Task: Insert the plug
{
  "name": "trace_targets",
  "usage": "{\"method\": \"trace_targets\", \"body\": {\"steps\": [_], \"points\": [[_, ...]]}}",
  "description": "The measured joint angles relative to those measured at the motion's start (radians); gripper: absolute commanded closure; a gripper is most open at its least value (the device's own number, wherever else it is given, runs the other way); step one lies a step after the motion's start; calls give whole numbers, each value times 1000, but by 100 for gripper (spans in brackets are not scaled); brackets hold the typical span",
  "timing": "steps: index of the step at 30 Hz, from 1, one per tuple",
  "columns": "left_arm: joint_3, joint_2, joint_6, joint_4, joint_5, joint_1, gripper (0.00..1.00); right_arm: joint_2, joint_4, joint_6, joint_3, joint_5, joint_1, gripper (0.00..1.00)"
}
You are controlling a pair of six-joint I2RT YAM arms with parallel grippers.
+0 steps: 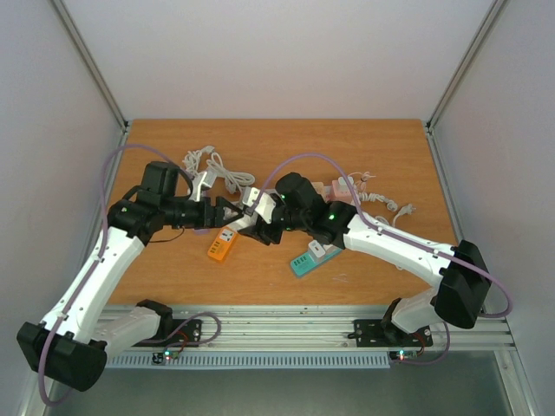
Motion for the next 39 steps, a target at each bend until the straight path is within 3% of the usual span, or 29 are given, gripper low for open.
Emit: {"method": "trace_targets", "body": {"steps": [5, 10, 16, 19, 21, 25, 33, 39], "points": [[0, 29, -11, -7, 36, 4, 10, -3, -9, -8, 0, -18, -3, 58], [-2, 53, -30, -6, 72, 4, 26, 9, -12, -14, 5, -23, -2, 56], [-2, 118, -51, -14, 102, 5, 33, 45, -20, -20, 14, 4, 0, 54], [-2, 130, -48, -18, 97, 6, 46, 66, -21, -19, 22, 16, 0, 52], [-2, 135, -42, -18, 90, 9, 54, 77, -25, -19, 31, 19, 0, 46], [2, 142, -36, -19, 67, 11, 57, 84, -19, -11, 31, 34, 1, 25], [61, 160, -28, -108, -201, 8, 56, -14, 67, 38, -26, 124, 5, 11], [100, 205, 53, -114, -408, 8, 55, -181, 97, 162, -126, 191, 5, 11]]}}
